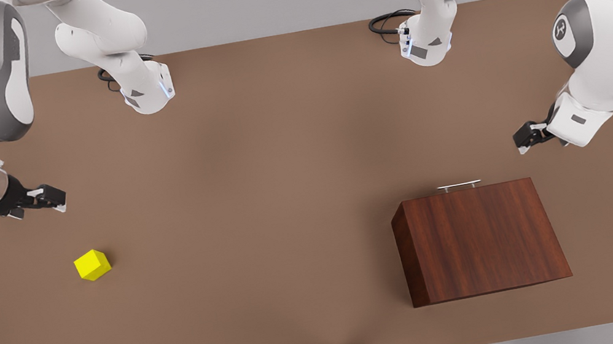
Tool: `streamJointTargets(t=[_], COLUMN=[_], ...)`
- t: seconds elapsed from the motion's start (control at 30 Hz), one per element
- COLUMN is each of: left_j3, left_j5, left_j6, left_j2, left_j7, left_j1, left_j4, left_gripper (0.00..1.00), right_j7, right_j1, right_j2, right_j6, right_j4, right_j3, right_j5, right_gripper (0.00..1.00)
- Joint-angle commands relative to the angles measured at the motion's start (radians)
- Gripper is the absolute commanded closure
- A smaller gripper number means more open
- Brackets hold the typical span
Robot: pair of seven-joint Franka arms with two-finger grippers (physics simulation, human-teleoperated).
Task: Open the drawer with left arm, place the square in the middle with right arm, and place the square in the drawer with left arm
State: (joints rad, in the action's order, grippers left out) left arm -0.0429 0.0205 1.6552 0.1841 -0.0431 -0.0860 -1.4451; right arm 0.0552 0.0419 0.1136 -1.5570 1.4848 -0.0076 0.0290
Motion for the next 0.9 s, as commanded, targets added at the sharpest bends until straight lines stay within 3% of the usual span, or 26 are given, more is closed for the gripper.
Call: streamJointTargets(t=[0.0,0.07,0.13,0.27,0.37,0.47,0.7,0.87], left_j3=[0.000,0.000,0.002,0.006,0.040,0.046,0.046,0.046], left_j5=[0.001,-0.001,-0.002,-0.019,-0.019,-0.019,-0.028,-0.030], left_j6=[0.000,0.014,0.093,0.423,0.646,0.755,0.902,1.011], left_j2=[0.000,-0.012,-0.093,-0.256,-0.287,-0.287,-0.278,-0.265], left_j7=[0.000,-0.044,-0.365,-0.793,-1.009,-1.152,-1.351,-1.531], left_j1=[0.000,-0.001,-0.005,-0.070,-0.100,-0.112,-0.112,-0.121], left_j4=[0.000,-0.035,-0.173,-0.520,-0.686,-0.748,-0.844,-0.914], left_gripper=[0.00,0.00,0.00,0.00,0.00,0.00,0.00,0.00], right_j7=[0.000,0.000,0.012,0.254,0.433,0.538,0.753,0.782], right_j1=[-0.001,-0.001,0.000,0.058,0.058,0.079,0.127,0.121], right_j2=[0.000,-0.003,-0.011,0.003,0.023,0.106,0.379,0.432], right_j6=[0.000,-0.025,-0.105,-0.187,-0.334,-0.385,-0.607,-0.667], right_j4=[0.000,0.037,0.121,0.253,0.379,0.379,0.318,0.310], right_j3=[0.000,0.000,0.000,-0.011,-0.090,-0.135,-0.137,-0.135], right_j5=[0.000,-0.001,-0.021,-0.118,-0.120,-0.120,-0.113,-0.120], right_gripper=[0.00,0.00,0.00,0.00,0.00,0.00,0.00,0.00])
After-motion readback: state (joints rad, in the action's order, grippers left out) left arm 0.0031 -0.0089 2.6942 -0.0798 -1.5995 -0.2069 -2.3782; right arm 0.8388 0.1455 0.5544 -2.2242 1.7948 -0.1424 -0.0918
